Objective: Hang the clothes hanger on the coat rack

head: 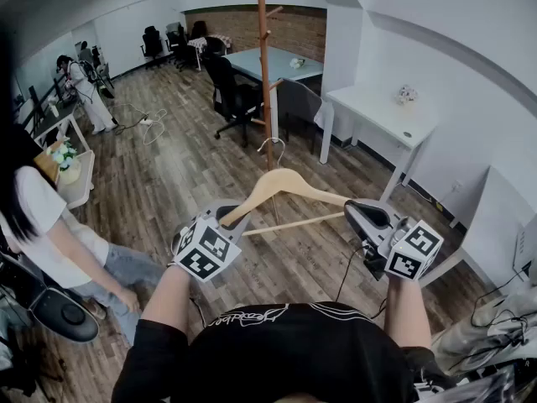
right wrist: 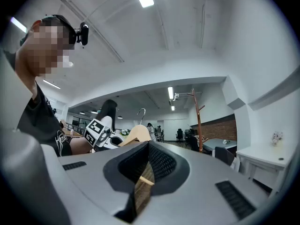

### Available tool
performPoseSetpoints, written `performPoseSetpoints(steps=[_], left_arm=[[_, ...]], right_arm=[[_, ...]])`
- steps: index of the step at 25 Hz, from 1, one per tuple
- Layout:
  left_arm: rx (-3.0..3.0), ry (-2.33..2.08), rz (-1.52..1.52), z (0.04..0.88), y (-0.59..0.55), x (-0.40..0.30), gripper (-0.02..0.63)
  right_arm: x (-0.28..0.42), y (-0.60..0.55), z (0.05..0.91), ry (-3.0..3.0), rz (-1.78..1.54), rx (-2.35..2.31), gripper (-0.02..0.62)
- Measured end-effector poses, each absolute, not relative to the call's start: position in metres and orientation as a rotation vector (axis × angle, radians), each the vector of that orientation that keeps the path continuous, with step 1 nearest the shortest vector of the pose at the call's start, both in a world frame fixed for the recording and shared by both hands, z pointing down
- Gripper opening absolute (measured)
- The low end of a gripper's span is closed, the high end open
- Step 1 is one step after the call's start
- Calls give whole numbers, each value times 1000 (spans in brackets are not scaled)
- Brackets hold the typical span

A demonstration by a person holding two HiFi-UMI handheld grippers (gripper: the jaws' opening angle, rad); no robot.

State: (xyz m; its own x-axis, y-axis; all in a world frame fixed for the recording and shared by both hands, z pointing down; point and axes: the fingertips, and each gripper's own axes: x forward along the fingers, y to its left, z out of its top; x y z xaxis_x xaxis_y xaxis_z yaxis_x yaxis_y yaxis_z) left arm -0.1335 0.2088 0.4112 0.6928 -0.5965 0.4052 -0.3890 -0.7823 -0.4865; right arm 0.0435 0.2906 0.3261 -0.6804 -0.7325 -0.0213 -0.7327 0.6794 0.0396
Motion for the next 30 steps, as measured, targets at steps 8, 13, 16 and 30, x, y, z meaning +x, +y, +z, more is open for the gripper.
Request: performPoseSetpoints(steps=[8,13,16,30], left_arm=[[-2541,723,-846,420,210,-117,41],[-2582,705,-877,440,200,-111,41],[-2577,687,-917,452,191,-107,41],[-2660,644,-950,485,39,-64,41]], right_arm=[[68,299,338,2811,2,-1316,38],[77,287,353,2779,-56,-1338,38],[80,274,365,2767,-118,-1327,38],[112,139,398,2821,-149,-1403,38]])
